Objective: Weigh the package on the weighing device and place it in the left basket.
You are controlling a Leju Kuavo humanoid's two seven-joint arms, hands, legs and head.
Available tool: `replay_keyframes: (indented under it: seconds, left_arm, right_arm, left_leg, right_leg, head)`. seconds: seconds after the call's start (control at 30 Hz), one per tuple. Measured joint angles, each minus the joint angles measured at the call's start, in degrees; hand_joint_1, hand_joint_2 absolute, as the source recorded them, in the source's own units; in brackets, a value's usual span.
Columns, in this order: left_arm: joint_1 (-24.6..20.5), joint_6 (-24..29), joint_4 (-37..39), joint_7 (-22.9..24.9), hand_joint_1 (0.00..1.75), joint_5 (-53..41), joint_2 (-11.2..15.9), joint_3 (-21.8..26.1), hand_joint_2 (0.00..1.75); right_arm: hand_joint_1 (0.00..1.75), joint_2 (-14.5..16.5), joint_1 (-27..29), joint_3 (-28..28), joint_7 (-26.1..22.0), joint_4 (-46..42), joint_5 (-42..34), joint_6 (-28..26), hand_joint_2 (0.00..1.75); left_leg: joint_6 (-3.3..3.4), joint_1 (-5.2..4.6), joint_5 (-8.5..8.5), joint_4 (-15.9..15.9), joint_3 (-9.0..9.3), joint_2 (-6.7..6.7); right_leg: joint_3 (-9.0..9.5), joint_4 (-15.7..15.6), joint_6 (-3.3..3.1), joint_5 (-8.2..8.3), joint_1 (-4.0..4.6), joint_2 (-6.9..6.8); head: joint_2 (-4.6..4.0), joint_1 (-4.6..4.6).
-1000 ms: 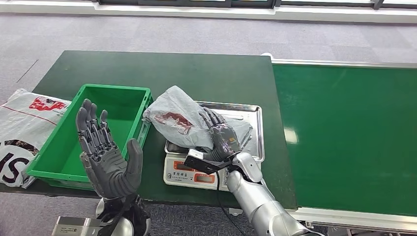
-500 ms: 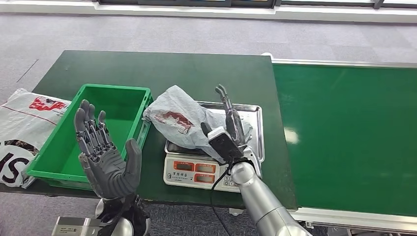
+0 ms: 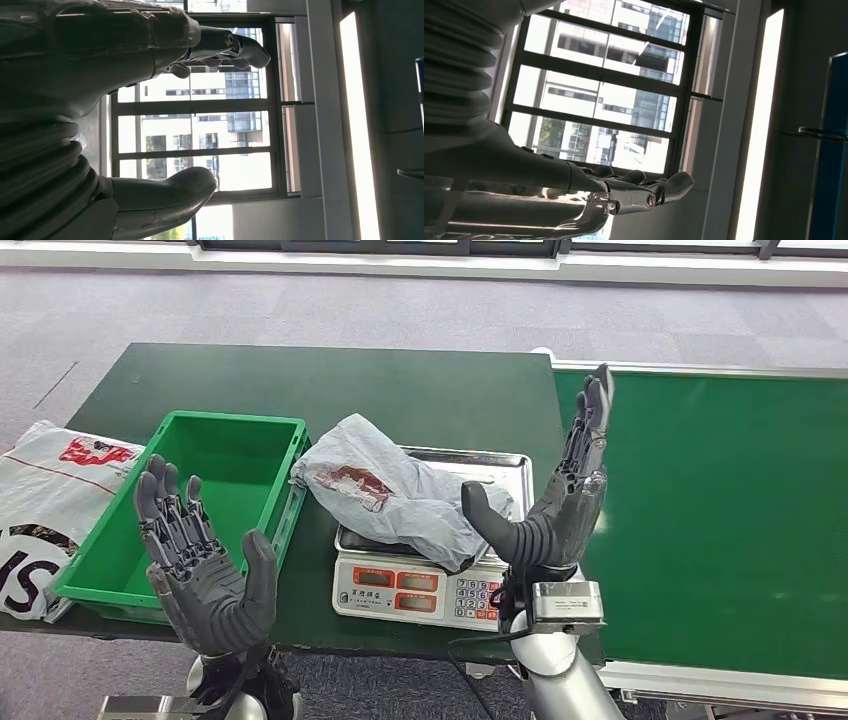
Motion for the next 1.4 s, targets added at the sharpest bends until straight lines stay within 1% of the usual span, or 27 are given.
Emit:
replay_keyframes:
  seconds: [0.07, 0.13, 0.2, 0.27, 0.37, 0.53, 0.83, 0.87, 0.9, 0.93, 1.0, 1.03, 1.07, 1.1, 1.17, 1.23, 1.4]
  left_arm:
    - [0.0, 0.0, 0.0, 0.0, 0.0, -0.1, 0.0, 0.0, 1.75]
    - [0.1, 0.0, 0.0, 0.0, 0.0, -0.2, 0.0, 0.0, 1.75]
    - [0.1, 0.0, 0.0, 0.0, 0.0, -0.4, -0.1, 0.0, 1.75]
    - [0.2, 0.0, 0.1, 0.0, 0.0, -0.6, -0.1, 0.0, 1.75]
    - [0.3, -0.2, 0.5, 0.0, 0.0, -0.6, -0.4, 0.0, 1.75]
    - [0.5, -0.2, 0.9, 0.0, 0.0, -0.9, -0.6, 0.1, 1.75]
    - [0.8, -0.2, 0.9, 0.0, 0.0, -1.6, -1.0, 0.1, 1.75]
    - [0.9, -0.1, 0.9, 0.0, 0.0, -1.7, -1.1, 0.1, 1.75]
    - [1.0, 0.0, 0.8, 0.0, 0.0, -1.9, -1.1, 0.1, 1.75]
    - [1.1, 0.2, 0.8, 0.0, 0.0, -2.0, -1.1, 0.1, 1.75]
    - [1.5, 0.7, 0.7, 0.0, 0.0, -2.0, -1.1, 0.1, 1.75]
    - [1.7, 0.8, 0.6, 0.0, 0.0, -2.0, -1.1, 0.1, 1.75]
    - [1.8, 0.9, 0.5, 0.0, 0.0, -2.0, -1.1, 0.1, 1.75]
    - [1.9, 1.0, 0.5, 0.0, 0.0, -2.0, -1.1, 0.1, 1.75]
    - [2.1, 1.0, 0.5, 0.0, 0.0, -2.0, -1.1, 0.1, 1.75]
    - [2.2, 1.0, 0.5, 0.0, 0.0, -2.0, -1.1, 0.1, 1.75]
    - [2.2, 1.0, 0.5, 0.0, 0.0, -1.9, -1.1, 0.1, 1.75]
  right_arm:
    - [0.0, -0.3, 0.4, 0.0, 0.0, -1.2, 0.2, -2.2, 1.75]
    - [0.0, -0.4, 0.7, 0.0, 0.0, -2.1, 1.1, -6.3, 1.75]
    - [0.0, -0.4, 1.2, -0.4, 0.0, -2.9, 3.3, -10.1, 1.75]
    - [0.0, 0.0, 2.2, -1.6, 0.0, -4.2, 6.5, -11.7, 1.75]
    - [0.0, 1.4, 3.4, -3.8, 0.0, -6.0, 9.2, -12.2, 1.75]
    - [0.0, 2.1, 3.5, -5.7, 0.0, -6.4, 8.7, -12.3, 1.75]
    - [0.0, 3.1, 2.7, -8.7, 0.7, -1.3, 8.8, -12.3, 1.75]
    - [0.0, 3.2, 2.1, -9.4, 2.1, 0.7, 10.6, -12.3, 1.75]
    - [0.0, 3.5, 1.4, -10.4, 4.4, 3.6, 14.0, -12.3, 1.75]
    - [0.0, 3.8, 0.5, -11.9, 7.5, 6.8, 18.8, -12.3, 1.75]
    - [0.0, 4.5, -1.1, -16.2, 13.7, 13.4, 31.6, -12.3, 1.75]
    - [0.0, 4.9, -1.7, -18.6, 15.4, 16.5, 37.2, -12.3, 1.75]
    - [0.0, 5.4, -2.2, -21.2, 16.1, 19.4, 41.8, -12.3, 1.75]
    - [0.0, 5.9, -2.7, -23.8, 15.9, 22.0, 44.8, -12.3, 1.75]
    - [0.0, 7.0, -3.5, -28.1, 15.2, 25.7, 47.5, -12.3, 1.75]
    - [0.0, 7.9, -4.0, -31.3, 15.0, 28.1, 48.6, -12.3, 1.75]
    - [0.0, 9.3, -4.2, -35.7, 15.7, 31.0, 49.4, -12.3, 1.75]
  left_leg:
    - [0.0, 0.0, 0.01, 0.0, 0.01, 0.0]
    - [-0.01, 0.0, 0.02, 0.0, 0.01, 0.0]
    - [-0.01, 0.0, 0.03, 0.0, 0.02, 0.0]
    - [-0.01, 0.0, 0.02, 0.0, 0.01, -0.01]
    - [-0.01, 0.0, 0.01, 0.0, 0.01, -0.01]
    - [0.0, 0.0, 0.0, 0.0, -0.01, -0.01]
    - [0.01, 0.0, 0.02, 0.0, 0.01, -0.01]
    - [0.0, 0.0, 0.01, 0.0, 0.02, -0.01]
    - [0.0, 0.0, 0.01, 0.0, 0.04, 0.0]
    - [0.0, 0.0, 0.01, 0.0, 0.06, 0.0]
    - [0.03, 0.0, 0.04, 0.0, 0.05, -0.09]
    - [0.04, 0.0, 0.06, 0.0, 0.03, -0.16]
    - [0.05, 0.0, 0.07, 0.0, 0.01, -0.22]
    - [0.04, 0.0, 0.08, 0.0, 0.0, -0.25]
    - [0.04, 0.0, 0.08, 0.0, 0.0, -0.25]
    - [0.03, 0.0, 0.08, 0.0, 0.0, -0.25]
    - [0.03, 0.0, 0.06, 0.0, -0.02, -0.24]
  right_leg:
    - [0.02, 0.0, 0.0, 0.01, 0.0, -0.01]
    - [0.02, 0.0, 0.01, 0.02, 0.0, -0.01]
    - [0.02, 0.0, 0.01, 0.02, 0.0, -0.01]
    - [0.02, 0.0, 0.01, 0.02, -0.01, -0.01]
    - [0.02, 0.0, 0.01, 0.02, 0.0, -0.01]
    - [0.03, 0.0, 0.01, 0.01, 0.0, -0.01]
    - [0.07, 0.0, 0.02, 0.02, 0.0, -0.04]
    - [0.07, 0.0, 0.02, 0.02, 0.0, -0.02]
    - [0.07, 0.0, 0.02, 0.02, 0.0, -0.01]
    - [0.08, 0.0, 0.02, 0.02, 0.0, -0.01]
    - [0.11, 0.0, 0.02, 0.02, 0.0, -0.12]
    - [0.13, 0.0, 0.02, 0.02, 0.0, -0.2]
    - [0.14, 0.0, 0.03, 0.02, 0.0, -0.26]
    - [0.14, 0.0, 0.03, 0.02, 0.0, -0.29]
    - [0.14, 0.0, 0.03, 0.02, 0.0, -0.28]
    - [0.13, 0.0, 0.03, 0.02, 0.0, -0.28]
    - [0.08, 0.0, 0.01, 0.0, 0.0, -0.26]
  head:
    - [0.01, 0.0]
    - [0.01, 0.0]
    - [0.01, 0.0]
    - [0.0, 0.0]
    - [0.0, 0.0]
    - [0.01, 0.0]
    - [0.0, -0.01]
    - [0.0, -0.01]
    - [0.0, -0.01]
    - [0.0, -0.02]
    - [0.0, -0.01]
    - [0.0, -0.01]
    - [0.0, -0.01]
    - [0.0, -0.01]
    - [0.01, -0.01]
    - [0.01, 0.0]
    - [0.01, 0.0]
